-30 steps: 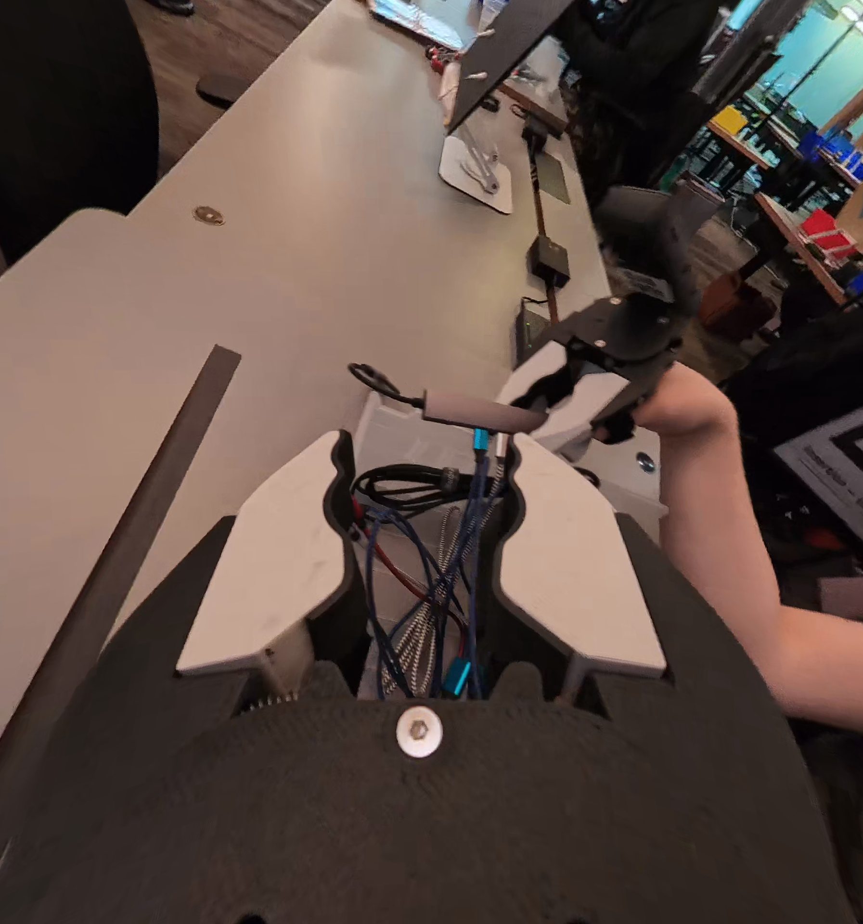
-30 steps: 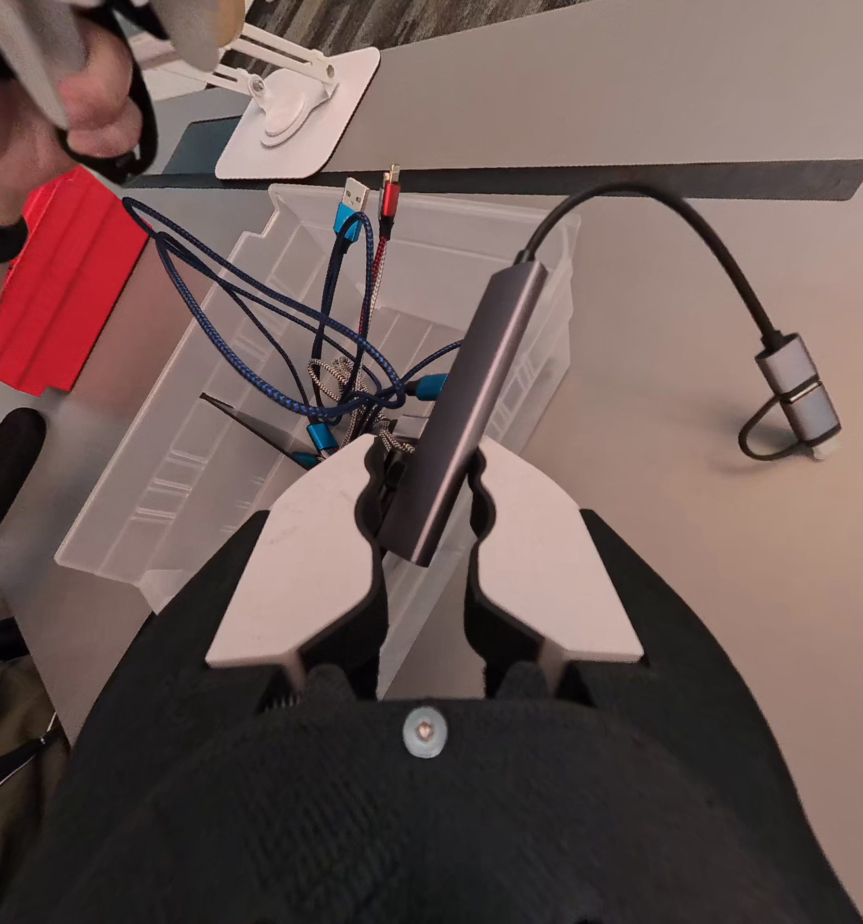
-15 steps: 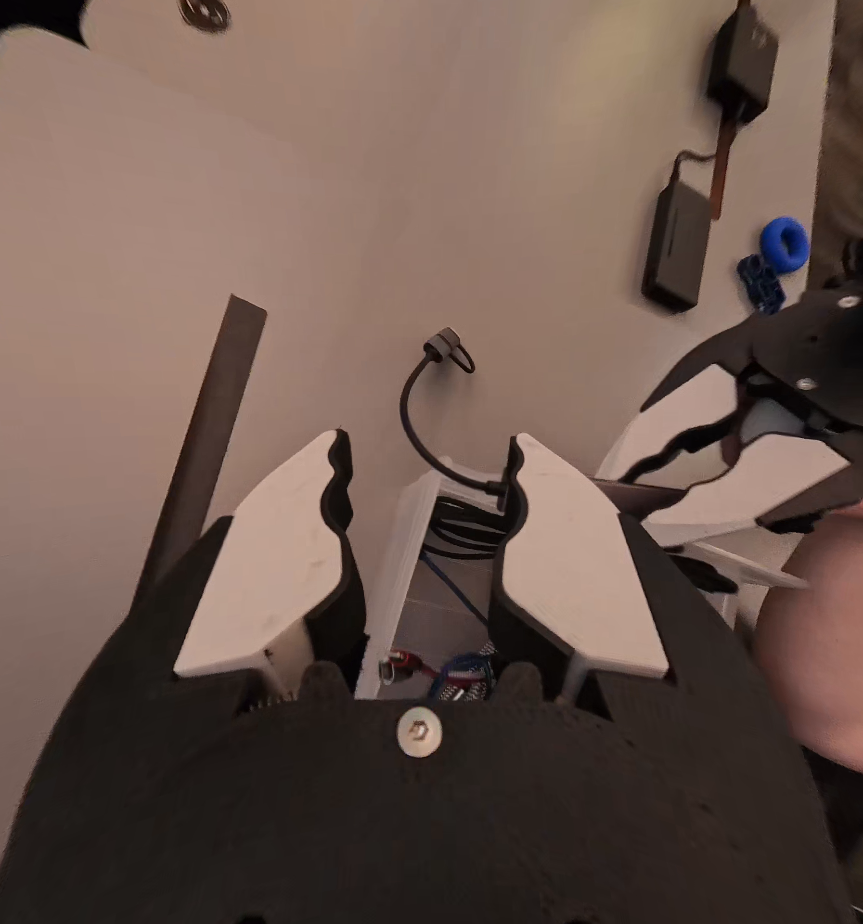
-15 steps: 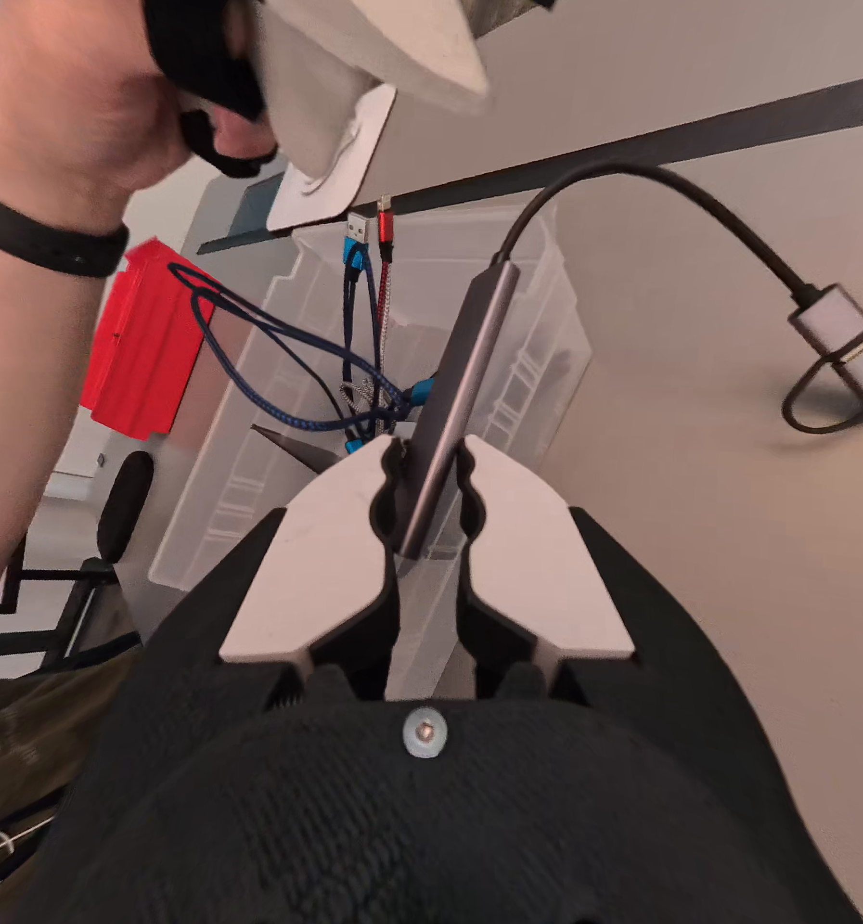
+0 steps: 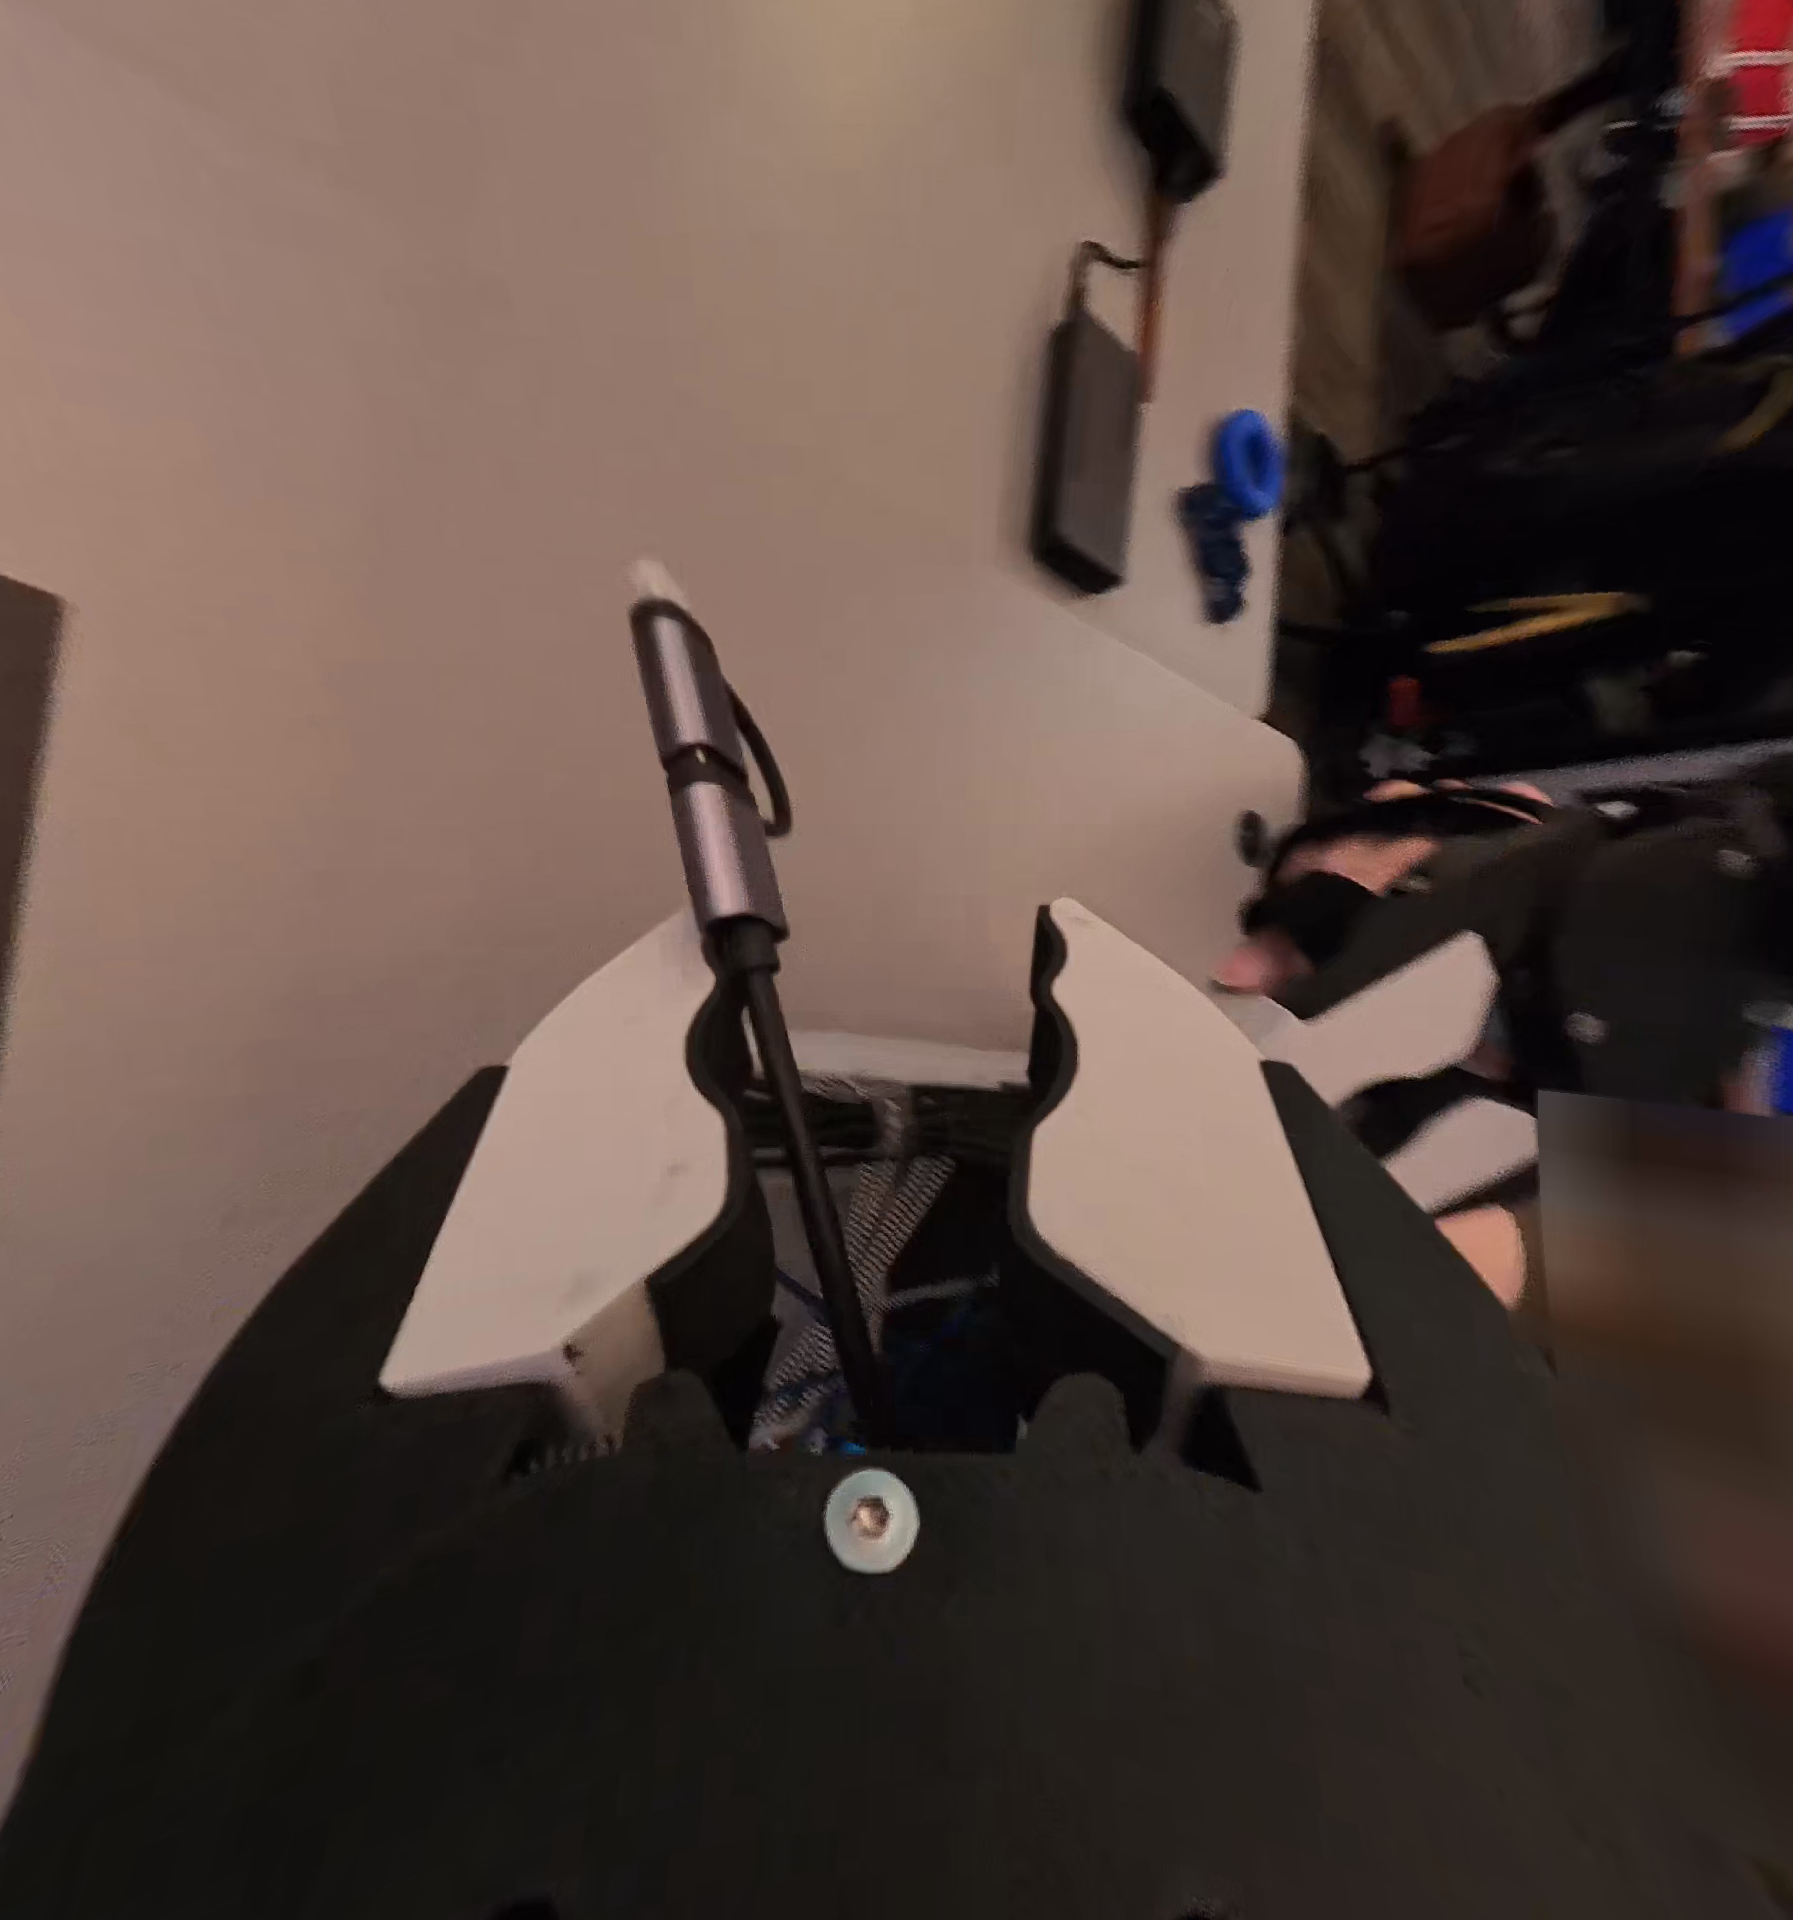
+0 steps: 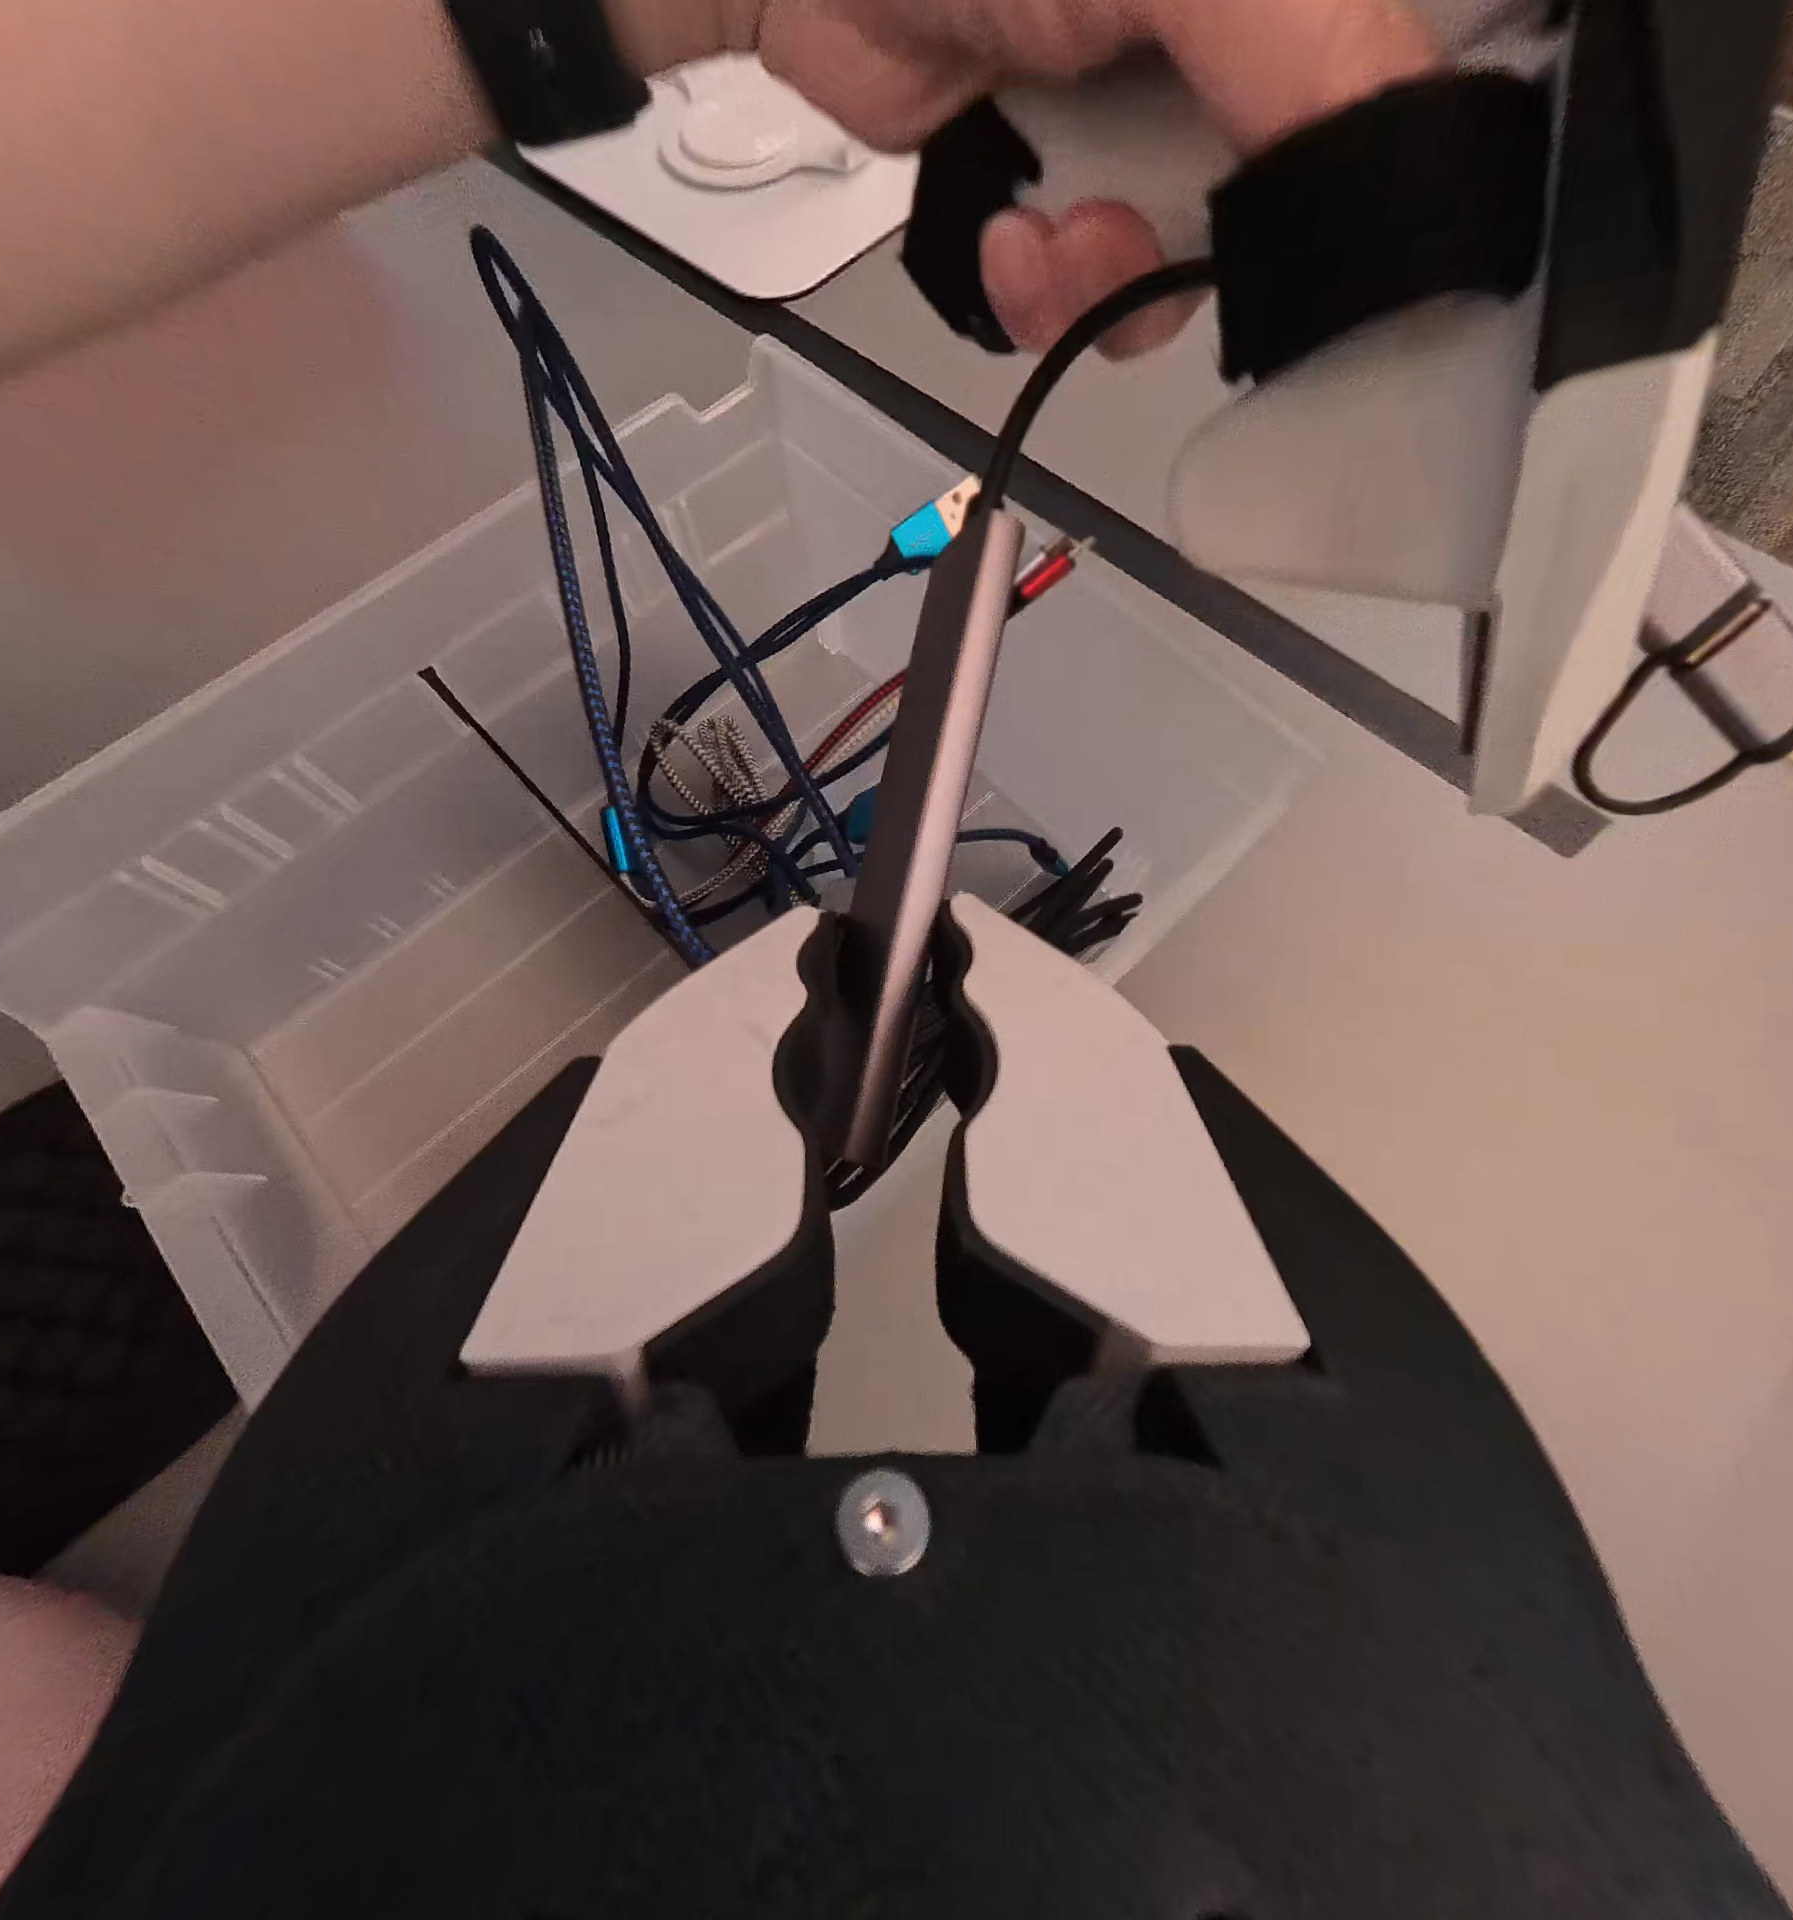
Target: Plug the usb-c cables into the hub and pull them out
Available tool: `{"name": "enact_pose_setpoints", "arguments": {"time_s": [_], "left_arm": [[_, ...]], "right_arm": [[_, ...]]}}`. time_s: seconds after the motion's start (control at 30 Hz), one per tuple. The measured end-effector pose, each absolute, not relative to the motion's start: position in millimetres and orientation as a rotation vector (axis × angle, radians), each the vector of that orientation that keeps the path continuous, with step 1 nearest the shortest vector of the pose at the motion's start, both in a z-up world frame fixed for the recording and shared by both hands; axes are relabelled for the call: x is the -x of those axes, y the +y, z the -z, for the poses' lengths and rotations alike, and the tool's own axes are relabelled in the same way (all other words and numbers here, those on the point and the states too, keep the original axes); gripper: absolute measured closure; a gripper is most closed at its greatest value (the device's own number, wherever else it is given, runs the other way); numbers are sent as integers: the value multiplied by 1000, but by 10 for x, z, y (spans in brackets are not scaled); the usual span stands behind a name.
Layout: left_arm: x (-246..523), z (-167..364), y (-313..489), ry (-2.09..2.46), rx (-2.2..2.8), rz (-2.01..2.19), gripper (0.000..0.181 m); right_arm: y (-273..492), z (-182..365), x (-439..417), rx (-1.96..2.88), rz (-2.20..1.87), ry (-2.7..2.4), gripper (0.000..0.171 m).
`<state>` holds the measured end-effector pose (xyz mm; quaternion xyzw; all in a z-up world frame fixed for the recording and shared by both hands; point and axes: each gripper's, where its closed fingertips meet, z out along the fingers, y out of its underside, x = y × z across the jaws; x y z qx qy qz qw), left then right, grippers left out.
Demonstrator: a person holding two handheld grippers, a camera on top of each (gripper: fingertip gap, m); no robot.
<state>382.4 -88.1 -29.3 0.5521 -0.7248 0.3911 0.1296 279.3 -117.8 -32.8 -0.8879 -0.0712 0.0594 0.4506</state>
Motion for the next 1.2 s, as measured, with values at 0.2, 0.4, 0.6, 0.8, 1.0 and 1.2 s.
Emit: {"name": "enact_pose_setpoints", "arguments": {"time_s": [0.2, 0.4, 0.6, 0.8, 1.0, 1.2], "left_arm": [[-3392, 109, -774, -2219, -1414, -1141, 181], [-2734, 162, -498, -2556, -1345, -942, 181], [-2327, 261, -347, -2593, -1493, -927, 181], [-2097, 621, -276, -2683, -1585, -626, 181], [-2018, 851, -260, -2732, -1597, -416, 181], [-1935, 978, -169, -2798, -1574, -141, 181]], "right_arm": [[-1165, 340, -2748, 2174, -124, -255, 153], [-1048, 331, -2823, 2130, -85, -240, 134], [-1002, 269, -2794, 2100, -90, -235, 122], [-1061, 226, -2738, 2122, -54, -265, 129], [-899, 263, -2847, 2168, -30, -142, 136], [-692, 374, -2811, 2226, -9, -139, 145]]}}
